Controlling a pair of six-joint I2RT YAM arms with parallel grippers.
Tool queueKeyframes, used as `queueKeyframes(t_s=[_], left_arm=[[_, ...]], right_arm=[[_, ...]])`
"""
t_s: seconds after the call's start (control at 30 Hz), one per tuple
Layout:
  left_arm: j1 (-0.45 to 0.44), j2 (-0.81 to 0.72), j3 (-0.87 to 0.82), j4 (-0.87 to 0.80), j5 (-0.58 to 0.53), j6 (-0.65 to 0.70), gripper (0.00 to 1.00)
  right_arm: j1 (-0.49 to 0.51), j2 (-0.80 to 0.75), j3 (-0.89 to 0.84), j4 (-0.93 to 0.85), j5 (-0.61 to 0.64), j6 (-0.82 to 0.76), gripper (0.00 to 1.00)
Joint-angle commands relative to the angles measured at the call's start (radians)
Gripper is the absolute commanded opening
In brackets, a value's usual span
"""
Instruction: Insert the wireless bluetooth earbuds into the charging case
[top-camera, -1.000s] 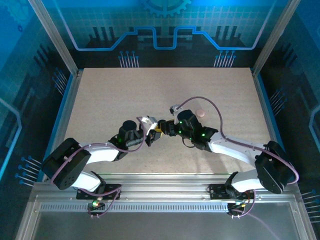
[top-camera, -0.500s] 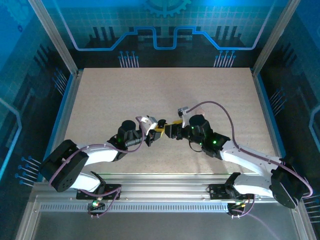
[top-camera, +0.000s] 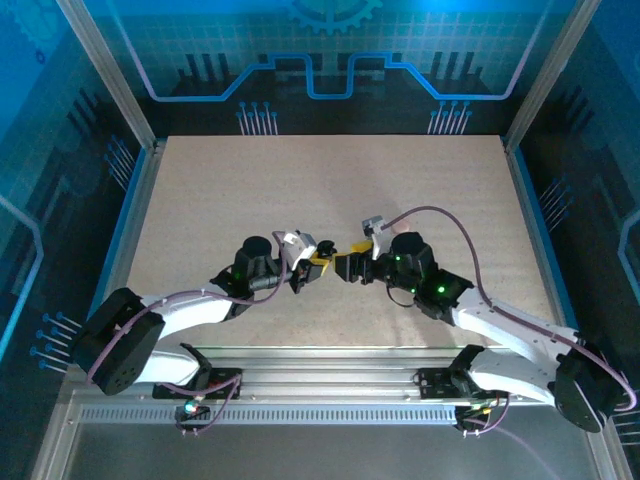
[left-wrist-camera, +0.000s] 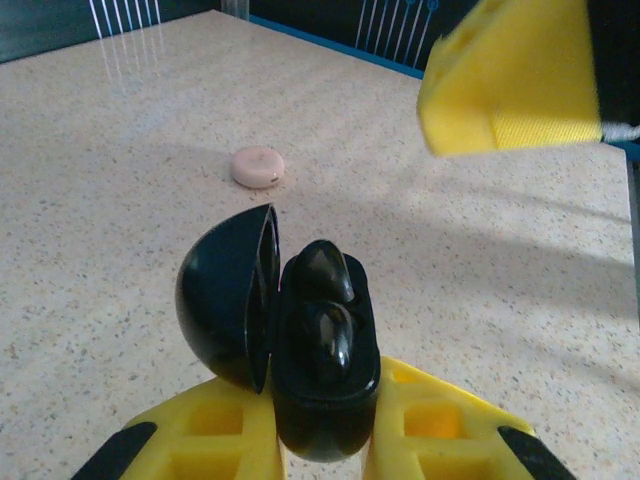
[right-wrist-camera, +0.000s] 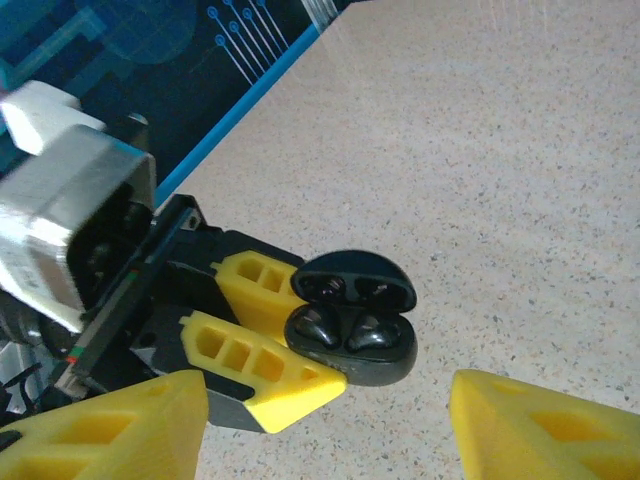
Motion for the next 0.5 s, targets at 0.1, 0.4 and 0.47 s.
queueKeyframes(t_s=[0.1,0.4,0.47], left_arm=[[-0.005,-0.037,0.068,-0.136,0.085,0.053,0.07],[0.025,-0.015,0.093,-0.147,0.162,0.035,0.07],[0.042,-0.005,0.100,-0.145,0.203,0.030,0.07]], right_arm=[[-0.014,-0.101,-0.032,-0.030,-0.004,-0.140,0.70],[-0.033,-0.164,-0.085,0.016,0.004,-0.341,0.75],[-0.052,-0.167,-0.093,0.022,-0.025,-0.379,0.76]])
